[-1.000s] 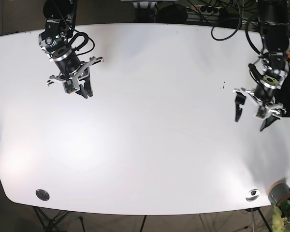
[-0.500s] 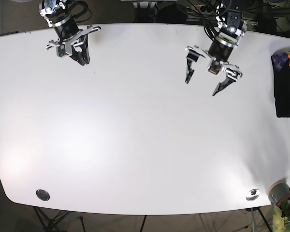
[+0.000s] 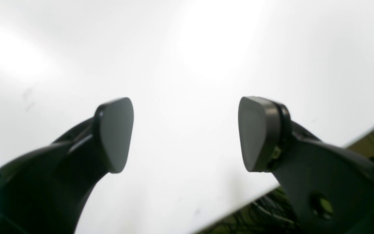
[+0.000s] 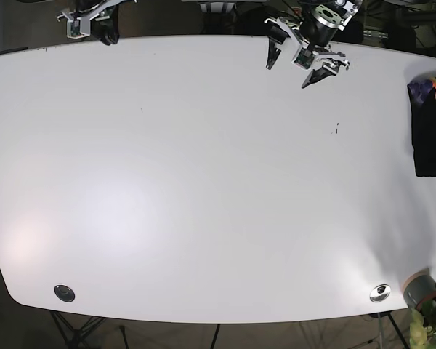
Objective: Fold the T-shirt properly
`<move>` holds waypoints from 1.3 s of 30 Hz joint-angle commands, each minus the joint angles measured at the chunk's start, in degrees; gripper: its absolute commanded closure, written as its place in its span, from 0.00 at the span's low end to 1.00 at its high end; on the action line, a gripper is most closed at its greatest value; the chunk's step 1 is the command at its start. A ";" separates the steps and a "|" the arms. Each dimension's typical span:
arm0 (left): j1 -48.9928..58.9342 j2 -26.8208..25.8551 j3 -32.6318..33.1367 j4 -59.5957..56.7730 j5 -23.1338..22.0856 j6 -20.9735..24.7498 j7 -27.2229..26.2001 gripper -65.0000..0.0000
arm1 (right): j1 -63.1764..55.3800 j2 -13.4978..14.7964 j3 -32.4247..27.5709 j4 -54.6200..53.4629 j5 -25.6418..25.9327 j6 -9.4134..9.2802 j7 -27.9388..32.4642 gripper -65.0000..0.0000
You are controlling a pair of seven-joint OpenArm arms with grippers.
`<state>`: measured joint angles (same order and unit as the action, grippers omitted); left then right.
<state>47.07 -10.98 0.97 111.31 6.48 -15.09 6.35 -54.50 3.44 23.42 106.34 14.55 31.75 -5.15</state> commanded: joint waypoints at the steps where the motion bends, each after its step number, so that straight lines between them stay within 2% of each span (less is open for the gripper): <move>1: 4.14 -0.05 -0.14 2.76 -2.39 -0.25 1.52 0.32 | -3.30 0.12 -0.08 0.51 0.88 0.91 1.15 0.90; 5: 11.17 0.21 -0.14 2.85 -4.68 0.37 1.78 0.32 | -6.99 0.12 -0.43 -1.16 0.88 1.09 1.24 0.90; 9: 16.62 2.85 -0.14 1.53 -6.35 5.99 1.78 0.32 | -9.19 0.56 0.01 -2.30 0.88 2.14 1.24 0.90; 13: 18.12 3.64 -0.23 -0.14 -6.70 9.33 1.78 0.32 | -9.98 0.65 0.01 -2.74 0.79 4.16 1.24 0.90; 16: 18.12 4.35 -0.14 0.39 -6.79 10.83 1.69 0.32 | -9.72 0.65 0.01 -2.39 0.79 4.34 1.24 0.90; 20: 17.85 7.86 -0.14 2.32 -6.79 12.50 0.46 0.32 | -6.64 0.65 2.03 -1.25 0.79 4.43 0.97 0.90; 23: 15.74 9.09 -0.23 2.50 -6.61 12.59 -1.12 0.32 | -4.27 0.38 3.35 -0.98 0.79 4.43 0.80 0.90; 39: 12.58 8.92 -3.30 2.85 -6.61 12.41 -1.21 0.31 | -1.10 0.73 3.53 -1.07 0.88 4.43 0.80 0.90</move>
<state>59.33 -1.85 -2.22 113.06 -0.03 -2.59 6.42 -55.29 3.81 26.63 104.51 14.81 35.88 -5.78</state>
